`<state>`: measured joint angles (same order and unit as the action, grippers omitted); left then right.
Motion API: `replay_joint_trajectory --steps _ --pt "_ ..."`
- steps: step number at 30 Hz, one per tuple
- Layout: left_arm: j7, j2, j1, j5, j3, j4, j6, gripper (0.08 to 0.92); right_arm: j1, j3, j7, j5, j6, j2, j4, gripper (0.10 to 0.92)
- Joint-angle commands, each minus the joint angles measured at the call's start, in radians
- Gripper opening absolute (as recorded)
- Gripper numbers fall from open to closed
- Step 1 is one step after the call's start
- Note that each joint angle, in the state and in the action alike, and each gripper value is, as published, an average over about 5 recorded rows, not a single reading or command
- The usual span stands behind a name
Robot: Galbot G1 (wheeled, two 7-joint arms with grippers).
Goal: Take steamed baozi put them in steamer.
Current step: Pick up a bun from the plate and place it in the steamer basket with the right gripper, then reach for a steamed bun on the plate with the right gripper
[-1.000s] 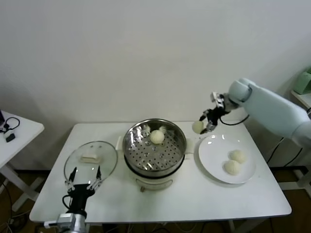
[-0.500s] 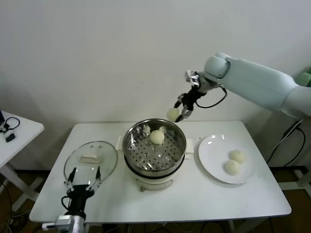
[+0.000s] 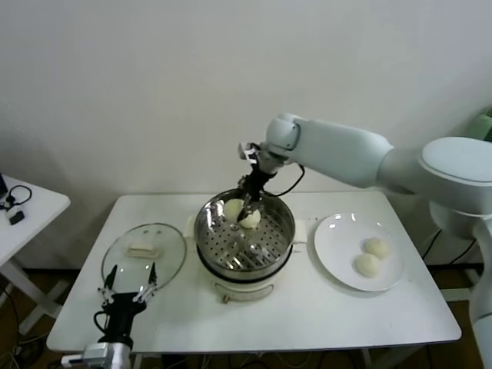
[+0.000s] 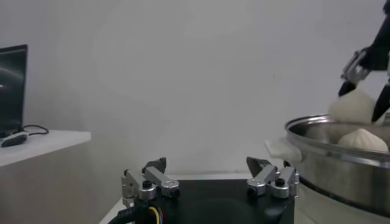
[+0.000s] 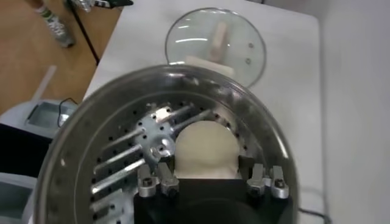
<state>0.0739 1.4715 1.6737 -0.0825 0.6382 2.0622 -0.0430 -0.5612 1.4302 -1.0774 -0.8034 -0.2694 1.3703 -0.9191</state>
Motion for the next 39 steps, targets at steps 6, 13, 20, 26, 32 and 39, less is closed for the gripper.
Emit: replay_joint_trajectory --steps 6,13,20,26,32,39 --pt "0.000 0.004 0.000 -0.008 0.004 -0.003 -0.001 0.823 0.069 0.020 0.014 0.018 -0.009 0.072 0.014 0.674" --pt "0.001 0.006 -0.001 -0.013 0.005 -0.008 -0.001 0.823 0.081 0.015 0.016 0.034 -0.008 0.072 0.028 0.671" --pt "0.001 0.007 -0.006 -0.010 0.004 -0.008 0.002 0.823 0.096 0.001 0.030 0.061 -0.003 0.077 0.040 0.698" --pt "0.001 0.006 -0.008 -0.009 0.005 -0.012 0.002 0.823 0.093 -0.008 0.031 0.075 0.010 0.071 0.037 0.812" --pt "0.002 0.006 -0.011 -0.009 0.006 -0.013 0.004 0.823 0.018 -0.007 -0.028 0.086 0.031 0.005 -0.021 0.823" --pt "0.005 0.009 -0.022 -0.005 -0.003 -0.023 0.007 0.823 -0.201 0.050 -0.145 0.051 0.104 -0.190 -0.168 0.823"
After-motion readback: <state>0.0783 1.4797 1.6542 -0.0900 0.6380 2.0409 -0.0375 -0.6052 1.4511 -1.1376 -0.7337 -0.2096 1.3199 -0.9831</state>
